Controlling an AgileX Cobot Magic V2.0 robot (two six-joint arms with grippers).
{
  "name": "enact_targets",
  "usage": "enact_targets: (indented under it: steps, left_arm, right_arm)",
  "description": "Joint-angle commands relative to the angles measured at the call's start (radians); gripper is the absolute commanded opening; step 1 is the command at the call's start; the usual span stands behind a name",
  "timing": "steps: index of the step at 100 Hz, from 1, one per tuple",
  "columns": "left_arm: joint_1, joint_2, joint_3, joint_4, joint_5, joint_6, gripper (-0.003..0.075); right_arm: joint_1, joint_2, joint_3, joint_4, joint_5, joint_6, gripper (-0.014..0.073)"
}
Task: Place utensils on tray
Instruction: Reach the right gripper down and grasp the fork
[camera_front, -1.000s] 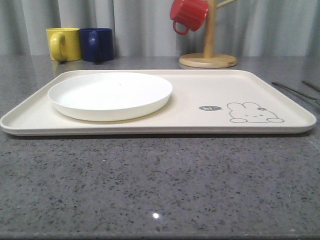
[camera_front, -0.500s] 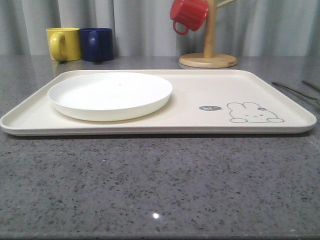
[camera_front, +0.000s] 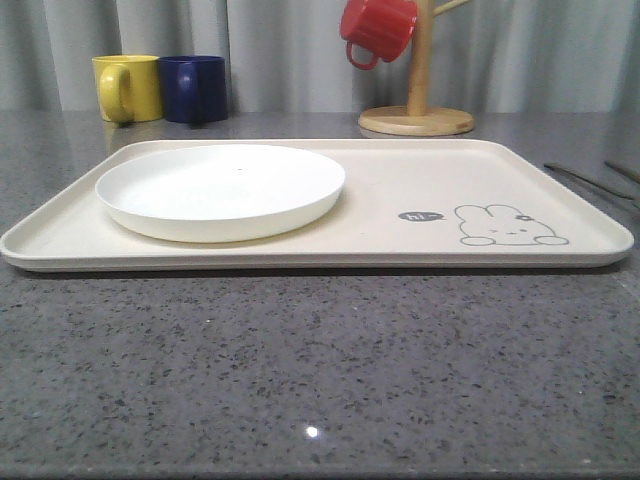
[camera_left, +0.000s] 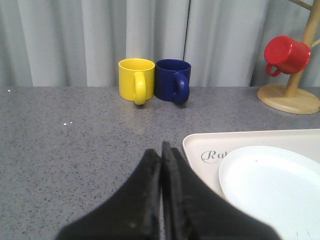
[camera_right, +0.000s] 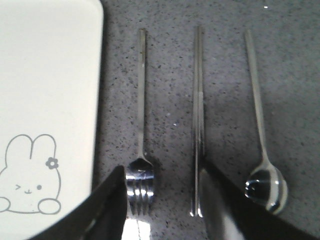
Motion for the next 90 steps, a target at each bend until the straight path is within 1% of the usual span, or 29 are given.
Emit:
enact_targets:
  steps: [1,11,38,64,90]
  left_arm:
    - [-0.003,0.004,-0.029,-0.013,-0.08,-0.003,-0.0019]
    - [-0.003,0.004,-0.029,-0.013,-0.08,-0.003,-0.0019]
    - [-0.003,0.004,-0.029,-0.013,-0.08,-0.003,-0.0019]
    - [-0.003,0.004,-0.029,-0.013,-0.08,-0.003,-0.0019]
    - [-0.003,0.004,-0.029,-0.013,-0.08,-0.003,-0.0019]
  right_arm:
    - [0.02,0.045,-0.066,-0.001,-0.048,-0.014,0.036]
    - [0.036,0.117,-0.095,-0.001,-0.052,-0.014,0.036]
    - [0.036,0.263,-0.132,0.012,-0.065,-0.014,0.036]
    - [0.036,0.335,-0.143,0.012,-0.077,-0.014,0.036]
    - [0.036,0.364,-0.143,0.012,-0.077,-0.014,0.0359]
